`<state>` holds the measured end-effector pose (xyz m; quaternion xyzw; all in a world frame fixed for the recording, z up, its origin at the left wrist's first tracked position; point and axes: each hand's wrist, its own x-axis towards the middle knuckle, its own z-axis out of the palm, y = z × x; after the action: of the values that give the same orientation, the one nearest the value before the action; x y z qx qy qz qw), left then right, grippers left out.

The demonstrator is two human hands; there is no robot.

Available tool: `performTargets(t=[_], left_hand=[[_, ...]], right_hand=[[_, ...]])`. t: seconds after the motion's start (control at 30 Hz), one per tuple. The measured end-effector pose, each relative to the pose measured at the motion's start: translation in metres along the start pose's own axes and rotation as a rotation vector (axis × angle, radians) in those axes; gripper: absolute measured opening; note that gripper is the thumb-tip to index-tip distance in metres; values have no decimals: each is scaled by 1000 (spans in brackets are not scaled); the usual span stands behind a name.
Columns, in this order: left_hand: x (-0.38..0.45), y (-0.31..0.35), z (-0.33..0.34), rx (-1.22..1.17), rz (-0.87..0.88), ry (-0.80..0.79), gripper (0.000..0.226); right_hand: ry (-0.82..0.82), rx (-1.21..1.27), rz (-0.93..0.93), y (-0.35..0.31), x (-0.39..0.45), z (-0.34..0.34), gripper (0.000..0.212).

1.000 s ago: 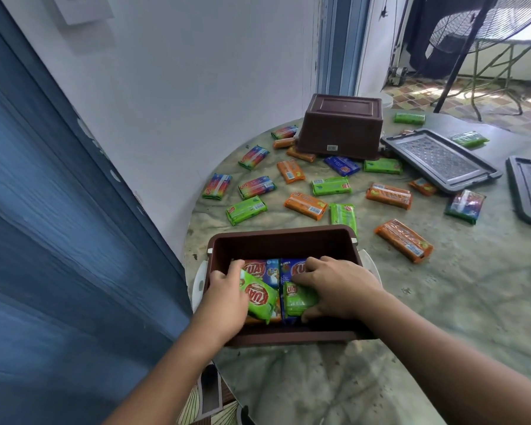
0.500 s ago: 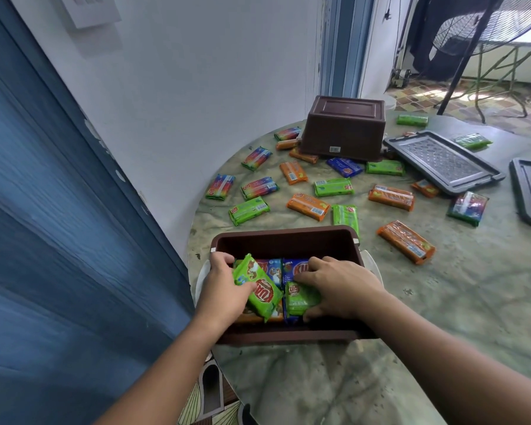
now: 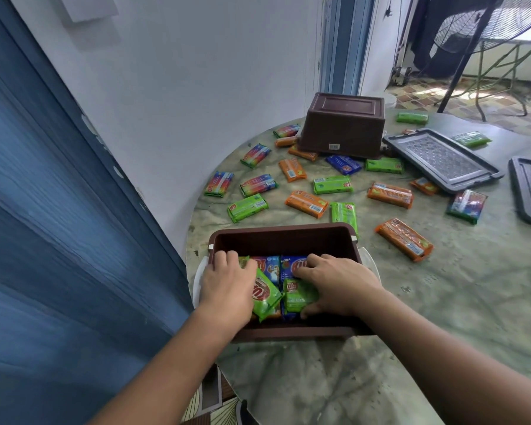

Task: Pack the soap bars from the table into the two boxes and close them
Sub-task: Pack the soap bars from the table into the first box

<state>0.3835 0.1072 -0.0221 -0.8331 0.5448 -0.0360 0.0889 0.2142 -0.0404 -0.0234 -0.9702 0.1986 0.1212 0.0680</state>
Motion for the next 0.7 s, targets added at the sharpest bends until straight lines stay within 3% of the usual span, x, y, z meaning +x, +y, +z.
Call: performTargets(t=[0.17,0.3,0.4,0.53,0.7], left_hand=[[18,-16,7,65,527,-37,64],[34,-11,5,164,631,-82,63],[39,-6,0,171,668,-25,57],[30,-3,-9,-56,562,36,58],[13,-12,-24,-694,8,2,39]], right_hand=[[-6,-1,2,1,2,1,94],[-13,-4,0,1,3,1,94],[-12,1,4,1,4,1,93],[-3,-4,-1,2,3,1,92],[-3,1,7,2,3,2,93]])
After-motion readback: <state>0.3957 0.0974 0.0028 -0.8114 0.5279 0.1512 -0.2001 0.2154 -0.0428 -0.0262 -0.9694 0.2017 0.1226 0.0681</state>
